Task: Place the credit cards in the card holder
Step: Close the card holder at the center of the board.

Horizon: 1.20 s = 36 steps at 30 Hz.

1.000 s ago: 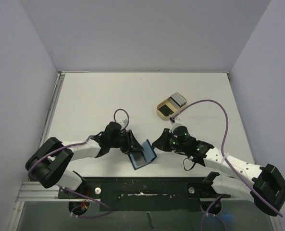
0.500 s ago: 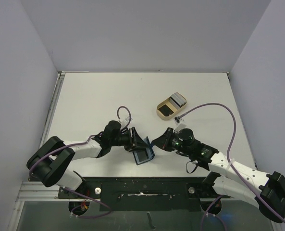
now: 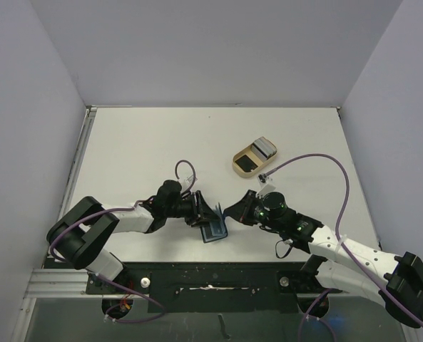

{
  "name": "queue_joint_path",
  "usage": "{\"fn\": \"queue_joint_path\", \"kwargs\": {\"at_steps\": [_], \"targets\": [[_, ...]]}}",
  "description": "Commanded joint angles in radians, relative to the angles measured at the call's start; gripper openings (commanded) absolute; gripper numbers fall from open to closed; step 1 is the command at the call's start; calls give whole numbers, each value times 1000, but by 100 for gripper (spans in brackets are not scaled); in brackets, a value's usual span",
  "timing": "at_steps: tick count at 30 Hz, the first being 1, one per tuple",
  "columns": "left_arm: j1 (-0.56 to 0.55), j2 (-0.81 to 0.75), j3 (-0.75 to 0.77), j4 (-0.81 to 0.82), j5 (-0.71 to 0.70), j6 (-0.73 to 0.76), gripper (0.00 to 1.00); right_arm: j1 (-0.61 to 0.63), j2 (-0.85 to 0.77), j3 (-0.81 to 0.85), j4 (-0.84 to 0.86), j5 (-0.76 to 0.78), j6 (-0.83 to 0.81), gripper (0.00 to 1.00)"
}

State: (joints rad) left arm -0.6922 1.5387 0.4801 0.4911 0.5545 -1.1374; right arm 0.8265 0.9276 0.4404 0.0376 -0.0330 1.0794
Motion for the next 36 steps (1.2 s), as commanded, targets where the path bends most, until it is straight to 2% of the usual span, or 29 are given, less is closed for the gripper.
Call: {"fn": "queue_joint_path", "kwargs": {"at_steps": [1, 13, 22, 26, 27, 30, 36], "targets": [[-2, -17, 4, 57, 7, 12, 36, 6, -13, -8, 66, 42, 0, 0], [-1, -78, 9, -10, -35, 32, 31, 6, -17, -15, 8, 86, -16, 0], [-2, -61, 10, -8, -36, 39, 12, 6, -14, -12, 3, 88, -21, 0], [-2, -66, 20, -47, -55, 55, 8, 6, -11, -14, -8, 94, -25, 0], [-2, -69, 28, -85, -70, 67, 9, 6, -12, -12, -16, 97, -29, 0], [-2, -91, 54, -249, -168, 128, 29, 6, -24, -5, -63, 125, -38, 0], [23, -205, -17, -315, -254, 135, 41, 6, -49, 25, -109, 143, -62, 1]]}}
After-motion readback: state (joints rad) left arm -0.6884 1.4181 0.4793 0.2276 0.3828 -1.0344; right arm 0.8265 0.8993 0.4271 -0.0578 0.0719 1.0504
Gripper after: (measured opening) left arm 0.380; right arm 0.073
